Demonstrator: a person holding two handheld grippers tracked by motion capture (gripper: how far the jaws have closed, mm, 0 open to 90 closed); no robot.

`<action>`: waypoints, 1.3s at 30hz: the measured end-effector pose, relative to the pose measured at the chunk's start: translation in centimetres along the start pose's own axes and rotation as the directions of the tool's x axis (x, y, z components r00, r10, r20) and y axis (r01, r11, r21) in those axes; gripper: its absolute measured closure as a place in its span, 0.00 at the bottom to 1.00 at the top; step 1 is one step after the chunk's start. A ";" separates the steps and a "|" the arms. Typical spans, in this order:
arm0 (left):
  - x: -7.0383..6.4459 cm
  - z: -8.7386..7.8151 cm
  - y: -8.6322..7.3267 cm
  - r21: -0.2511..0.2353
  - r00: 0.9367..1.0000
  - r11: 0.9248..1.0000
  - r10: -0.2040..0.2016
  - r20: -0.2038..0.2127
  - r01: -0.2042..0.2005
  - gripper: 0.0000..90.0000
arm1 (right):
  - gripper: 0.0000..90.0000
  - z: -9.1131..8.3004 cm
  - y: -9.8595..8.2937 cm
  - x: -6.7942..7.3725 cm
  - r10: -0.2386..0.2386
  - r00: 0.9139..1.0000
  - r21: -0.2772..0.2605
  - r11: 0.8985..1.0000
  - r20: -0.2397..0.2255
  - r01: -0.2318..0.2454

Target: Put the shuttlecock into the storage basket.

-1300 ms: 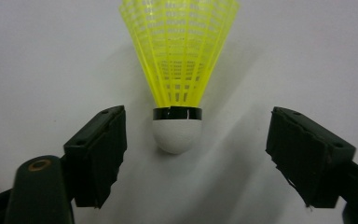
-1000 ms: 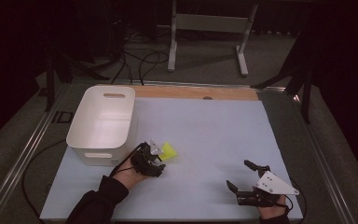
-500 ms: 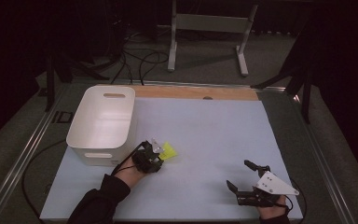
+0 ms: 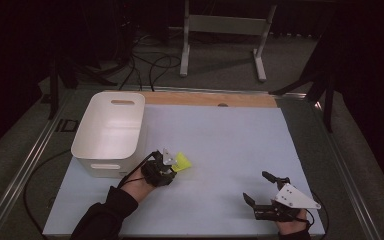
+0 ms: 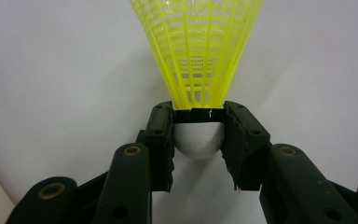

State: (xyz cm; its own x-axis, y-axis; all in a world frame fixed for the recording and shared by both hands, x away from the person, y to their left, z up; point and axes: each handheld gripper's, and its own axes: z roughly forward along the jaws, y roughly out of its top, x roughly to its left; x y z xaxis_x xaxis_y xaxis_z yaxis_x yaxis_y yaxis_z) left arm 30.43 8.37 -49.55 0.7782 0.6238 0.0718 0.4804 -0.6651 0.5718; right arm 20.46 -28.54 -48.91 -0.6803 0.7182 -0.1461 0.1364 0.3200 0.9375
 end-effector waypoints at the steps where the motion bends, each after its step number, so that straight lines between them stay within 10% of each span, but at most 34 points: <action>1: 0.0 -0.1 0.0 -0.002 1.000 1.000 0.007 0.004 -0.007 0.72 | 0.10 0.0 0.0 0.0 -0.001 1.000 0.001 1.000 0.001 0.001; 19: 0.0 -2.2 -0.6 0.006 0.984 0.995 0.094 0.152 -0.096 0.72 | 0.10 0.0 0.0 0.0 0.001 1.000 0.003 1.000 0.006 -0.002; 39: 0.2 -4.2 -0.8 0.007 0.943 0.970 0.233 0.237 -0.241 0.72 | 0.10 0.1 -0.1 0.0 0.007 1.000 0.002 1.000 0.004 -0.007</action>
State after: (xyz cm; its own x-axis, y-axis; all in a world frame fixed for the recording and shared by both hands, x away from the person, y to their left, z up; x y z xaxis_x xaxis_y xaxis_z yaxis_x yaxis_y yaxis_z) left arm 28.48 10.78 -46.55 0.9417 0.3363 0.0074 0.2811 -0.7989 0.5317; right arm 20.53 -28.48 -49.00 -0.6767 0.7226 -0.1411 0.1421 0.3162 0.9380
